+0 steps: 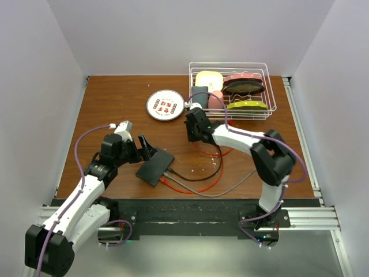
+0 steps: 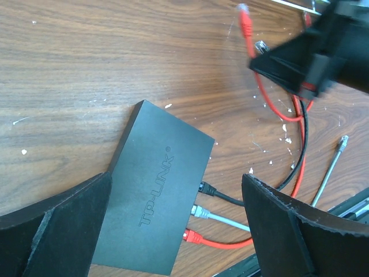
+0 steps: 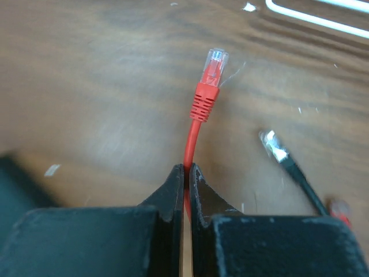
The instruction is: Insert the plug into the switch port
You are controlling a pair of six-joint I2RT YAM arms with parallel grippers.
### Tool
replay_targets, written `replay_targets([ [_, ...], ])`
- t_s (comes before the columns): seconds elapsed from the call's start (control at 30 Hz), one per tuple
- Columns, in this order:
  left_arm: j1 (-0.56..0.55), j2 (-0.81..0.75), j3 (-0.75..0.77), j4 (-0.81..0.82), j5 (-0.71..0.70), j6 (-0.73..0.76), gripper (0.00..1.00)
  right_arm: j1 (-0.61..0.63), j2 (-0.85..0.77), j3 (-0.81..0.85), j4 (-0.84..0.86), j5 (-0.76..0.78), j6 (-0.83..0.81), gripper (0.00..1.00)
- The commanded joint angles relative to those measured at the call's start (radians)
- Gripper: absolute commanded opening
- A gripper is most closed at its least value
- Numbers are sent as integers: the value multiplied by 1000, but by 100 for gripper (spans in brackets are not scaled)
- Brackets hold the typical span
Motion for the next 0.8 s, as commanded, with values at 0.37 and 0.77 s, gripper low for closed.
replay_targets([
  [0.37, 5, -120, -76, 290, 278, -140, 100, 72, -535, -356, 188, -526, -151, 0],
  [0.77, 3, -80, -148, 525, 419, -251, 88, 204, -639, -426, 228, -547, -153, 0],
])
